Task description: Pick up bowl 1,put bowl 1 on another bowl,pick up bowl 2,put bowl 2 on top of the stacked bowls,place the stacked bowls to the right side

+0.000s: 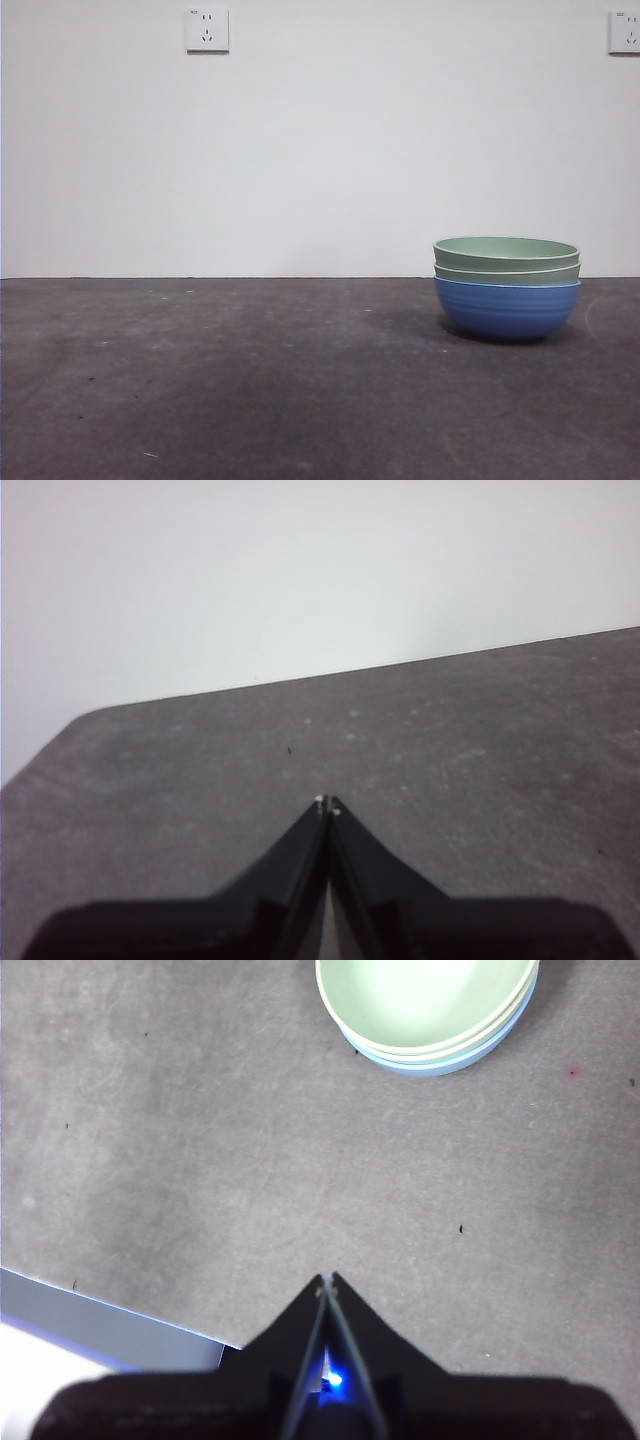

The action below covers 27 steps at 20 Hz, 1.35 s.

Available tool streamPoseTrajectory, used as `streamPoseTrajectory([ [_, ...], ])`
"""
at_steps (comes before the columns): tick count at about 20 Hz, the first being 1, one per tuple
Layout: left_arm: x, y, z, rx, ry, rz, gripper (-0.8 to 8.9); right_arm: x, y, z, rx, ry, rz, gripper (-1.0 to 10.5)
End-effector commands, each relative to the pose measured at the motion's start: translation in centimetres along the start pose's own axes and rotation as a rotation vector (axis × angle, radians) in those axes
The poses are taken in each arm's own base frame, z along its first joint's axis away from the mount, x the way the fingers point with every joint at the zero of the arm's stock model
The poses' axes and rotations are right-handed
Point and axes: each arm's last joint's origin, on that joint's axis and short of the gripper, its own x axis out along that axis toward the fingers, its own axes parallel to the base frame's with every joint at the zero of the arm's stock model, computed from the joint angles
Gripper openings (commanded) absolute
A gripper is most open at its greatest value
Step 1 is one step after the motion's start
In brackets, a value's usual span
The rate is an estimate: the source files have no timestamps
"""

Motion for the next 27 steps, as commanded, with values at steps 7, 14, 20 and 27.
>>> streamPoseTrajectory([
  [7, 0.0, -0.2, -2.3, -0.065, 0.168, -0.009, -0.03, 0.2, -0.1, -0.1, -0.008, 0.006, -0.002, 0.0],
  [14, 0.0, -0.2, -2.3, -0.064, 0.168, -0.007, -0.03, 0.2, -0.1, -0.1, -0.008, 0.005, -0.002, 0.0],
  [20, 0.0, -0.2, -2.3, -0.064, 0.168, -0.008, -0.03, 0.2, -0.1, -0.1, -0.008, 0.005, -0.002, 0.0],
  [27, 0.0, -0.2, -2.3, -0.064, 0.168, -0.008, -0.03, -1.6, 0.0, 0.0, -0.105, -0.206, -0.052, 0.0],
])
